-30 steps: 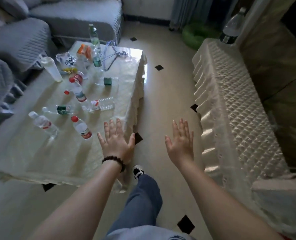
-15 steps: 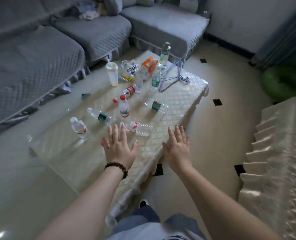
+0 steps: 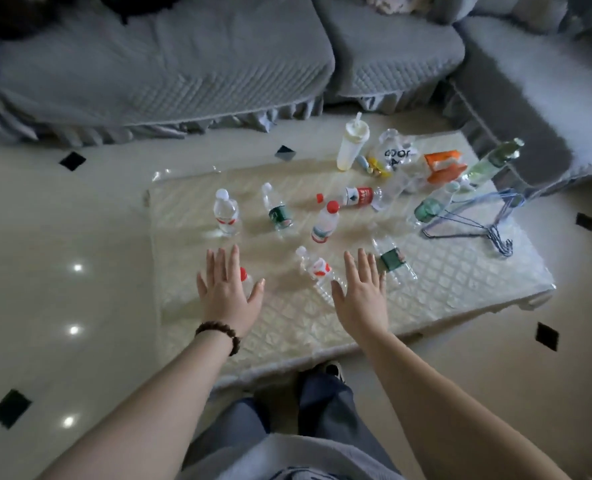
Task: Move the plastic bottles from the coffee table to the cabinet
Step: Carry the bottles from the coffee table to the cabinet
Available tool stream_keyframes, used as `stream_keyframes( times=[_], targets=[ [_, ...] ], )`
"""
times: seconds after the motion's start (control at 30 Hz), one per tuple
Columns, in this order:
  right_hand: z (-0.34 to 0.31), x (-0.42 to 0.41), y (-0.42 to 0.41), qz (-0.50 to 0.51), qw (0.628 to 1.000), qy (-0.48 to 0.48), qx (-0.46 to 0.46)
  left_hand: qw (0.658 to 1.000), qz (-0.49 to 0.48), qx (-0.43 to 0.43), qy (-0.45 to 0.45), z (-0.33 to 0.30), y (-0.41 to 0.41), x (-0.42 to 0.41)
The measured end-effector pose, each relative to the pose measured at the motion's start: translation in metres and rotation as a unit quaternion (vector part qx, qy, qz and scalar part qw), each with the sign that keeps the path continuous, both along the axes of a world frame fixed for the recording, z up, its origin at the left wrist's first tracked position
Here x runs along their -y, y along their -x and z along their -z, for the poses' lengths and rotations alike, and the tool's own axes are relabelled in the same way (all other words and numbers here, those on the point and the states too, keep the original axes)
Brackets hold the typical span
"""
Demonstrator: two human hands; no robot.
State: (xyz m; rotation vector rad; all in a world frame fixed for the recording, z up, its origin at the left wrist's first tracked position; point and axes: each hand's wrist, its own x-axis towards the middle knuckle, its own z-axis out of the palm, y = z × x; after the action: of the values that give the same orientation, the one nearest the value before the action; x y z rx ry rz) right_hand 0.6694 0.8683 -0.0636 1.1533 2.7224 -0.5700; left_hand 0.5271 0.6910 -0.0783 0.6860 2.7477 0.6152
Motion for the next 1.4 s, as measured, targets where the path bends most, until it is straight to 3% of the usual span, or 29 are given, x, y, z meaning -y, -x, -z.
stream_keyframes(
  times=[0.23,0.47,0.53,0.67,0.73,0.97,1.2,1.4],
  targets=[
    [0.035,-0.069,0.011,-0.123,0.992,0.036,0.018,0.99,-0.143,0.008,0.014,0.027,-0.043,-0.016],
    [0.103,-0.093,0.021,-0.177,0.981,0.066,0.045,0.961,-0.266,0.074,0.03,0.08,-0.043,-0.024],
    [0.129,-0.097,0.026,-0.179,0.98,0.073,0.054,0.944,-0.313,0.102,-0.006,0.101,-0.031,-0.032],
    [0.178,-0.101,0.041,-0.179,0.979,0.078,0.056,0.869,-0.429,0.187,-0.159,0.142,-0.007,-0.052],
    [0.199,-0.103,0.048,-0.177,0.979,0.079,0.061,0.856,-0.442,0.19,-0.191,0.163,0.004,-0.058],
    [0.242,-0.105,0.064,-0.145,0.982,0.091,0.078,0.863,-0.445,0.11,-0.212,0.194,0.017,-0.065],
    [0.253,-0.098,0.085,-0.067,0.985,0.085,0.134,0.907,-0.335,0.107,-0.232,0.178,0.008,-0.076],
    [0.248,-0.101,0.097,-0.045,0.982,0.109,0.145,0.915,-0.312,0.114,-0.228,0.166,-0.005,-0.078]
  ],
)
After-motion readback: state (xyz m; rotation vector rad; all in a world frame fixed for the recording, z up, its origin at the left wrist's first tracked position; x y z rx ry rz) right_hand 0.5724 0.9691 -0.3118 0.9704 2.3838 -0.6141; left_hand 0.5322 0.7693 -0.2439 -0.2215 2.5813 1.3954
